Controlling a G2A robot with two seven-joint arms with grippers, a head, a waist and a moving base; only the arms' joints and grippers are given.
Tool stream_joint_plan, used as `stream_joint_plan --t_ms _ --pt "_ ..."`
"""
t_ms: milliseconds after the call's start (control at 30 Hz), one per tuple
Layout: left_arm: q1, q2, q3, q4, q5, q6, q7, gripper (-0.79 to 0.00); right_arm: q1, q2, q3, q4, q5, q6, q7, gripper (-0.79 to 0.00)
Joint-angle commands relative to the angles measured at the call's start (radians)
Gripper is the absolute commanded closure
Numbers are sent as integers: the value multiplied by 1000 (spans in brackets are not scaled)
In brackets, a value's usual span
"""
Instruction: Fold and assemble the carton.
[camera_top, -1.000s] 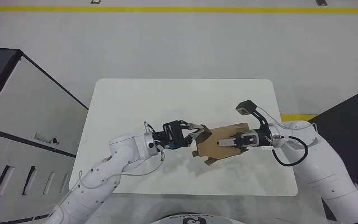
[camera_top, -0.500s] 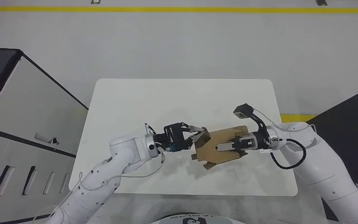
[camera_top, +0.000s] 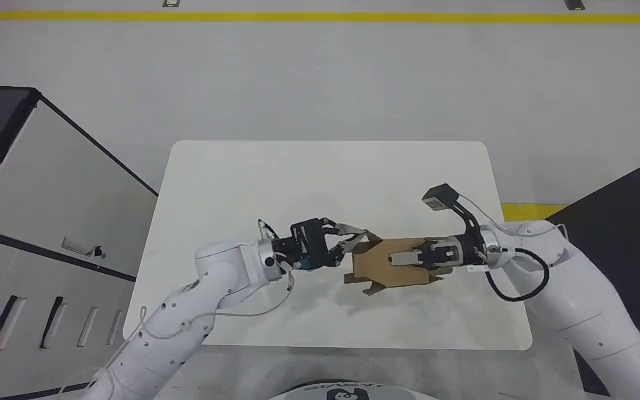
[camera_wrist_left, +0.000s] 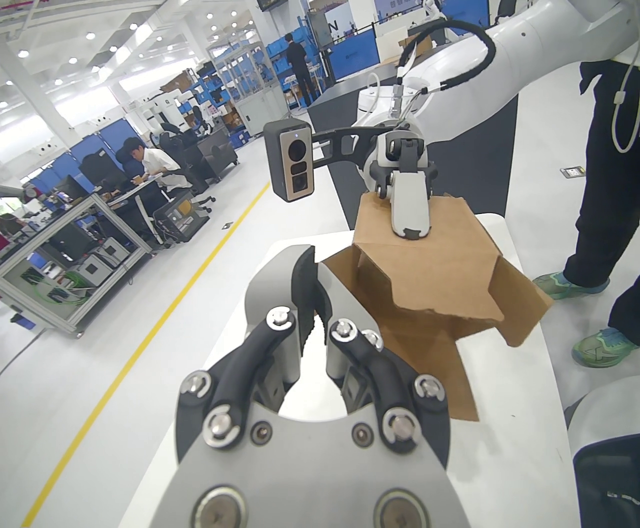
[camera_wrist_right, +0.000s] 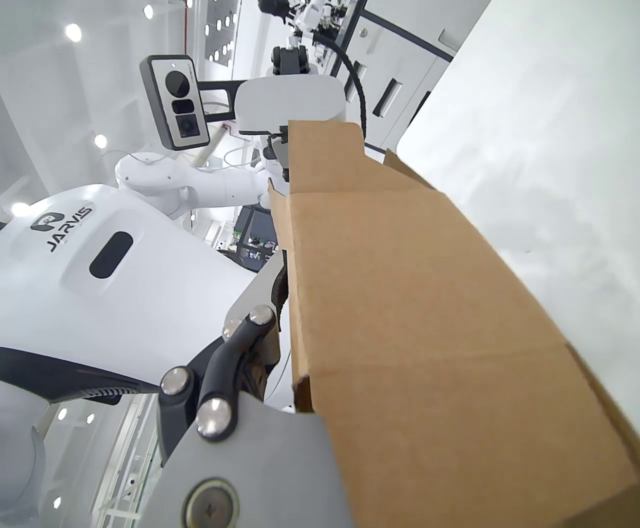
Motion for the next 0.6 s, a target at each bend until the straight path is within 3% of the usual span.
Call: stream_joint_plan --t_ms 0,333,567 --pt "12 3 -18 -4 -5 1 10 0 -1 2 3 2 14 -3 -3 0" --pt "85 20 -101 -29 -36 -8 47 0 -4 6 24 20 91 -5 -5 0" --pt "85 20 -101 -29 -36 -8 47 0 -13 2 20 12 133 -4 -23 0"
